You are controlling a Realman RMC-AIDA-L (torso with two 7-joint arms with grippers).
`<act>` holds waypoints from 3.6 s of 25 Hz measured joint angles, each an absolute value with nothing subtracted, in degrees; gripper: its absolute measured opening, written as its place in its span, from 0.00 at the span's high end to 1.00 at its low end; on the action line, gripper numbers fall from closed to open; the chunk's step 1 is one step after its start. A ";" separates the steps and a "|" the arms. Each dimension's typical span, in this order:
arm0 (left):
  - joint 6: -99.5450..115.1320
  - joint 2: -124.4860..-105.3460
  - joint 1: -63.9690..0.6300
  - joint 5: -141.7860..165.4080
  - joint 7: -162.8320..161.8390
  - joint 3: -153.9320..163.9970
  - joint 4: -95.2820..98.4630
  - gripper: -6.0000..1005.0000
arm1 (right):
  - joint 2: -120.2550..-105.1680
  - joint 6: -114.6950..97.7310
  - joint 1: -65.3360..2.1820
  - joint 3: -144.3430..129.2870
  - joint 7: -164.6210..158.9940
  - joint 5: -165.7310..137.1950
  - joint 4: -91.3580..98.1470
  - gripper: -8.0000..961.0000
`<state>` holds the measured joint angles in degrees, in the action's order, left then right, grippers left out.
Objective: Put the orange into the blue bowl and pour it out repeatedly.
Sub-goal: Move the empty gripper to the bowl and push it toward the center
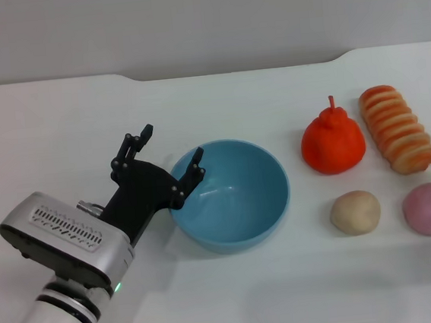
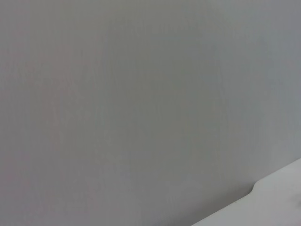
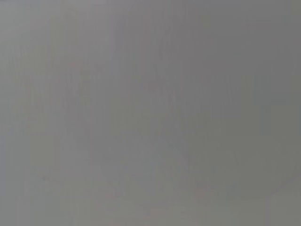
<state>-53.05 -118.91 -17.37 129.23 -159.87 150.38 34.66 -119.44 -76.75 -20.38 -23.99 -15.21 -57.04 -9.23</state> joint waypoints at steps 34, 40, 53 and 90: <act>1.74 -114.65 -20.84 129.73 -160.41 118.02 66.93 0.25 | -119.27 -77.15 -21.00 -23.90 -15.98 -56.68 -8.84 0.14; 31.05 -117.14 -21.80 129.80 -148.36 99.90 76.30 0.19 | -119.16 -76.94 -21.03 -23.91 -16.01 -56.68 -8.27 0.14; 61.56 -117.81 -24.11 129.13 -143.44 81.35 78.21 0.19 | -119.11 -76.76 -21.14 -23.91 -15.74 -56.79 -7.87 0.14; 54.87 -118.22 -26.12 125.64 -143.60 92.41 63.20 0.30 | -119.18 -74.20 -21.25 -23.91 -15.60 -56.68 -7.83 0.14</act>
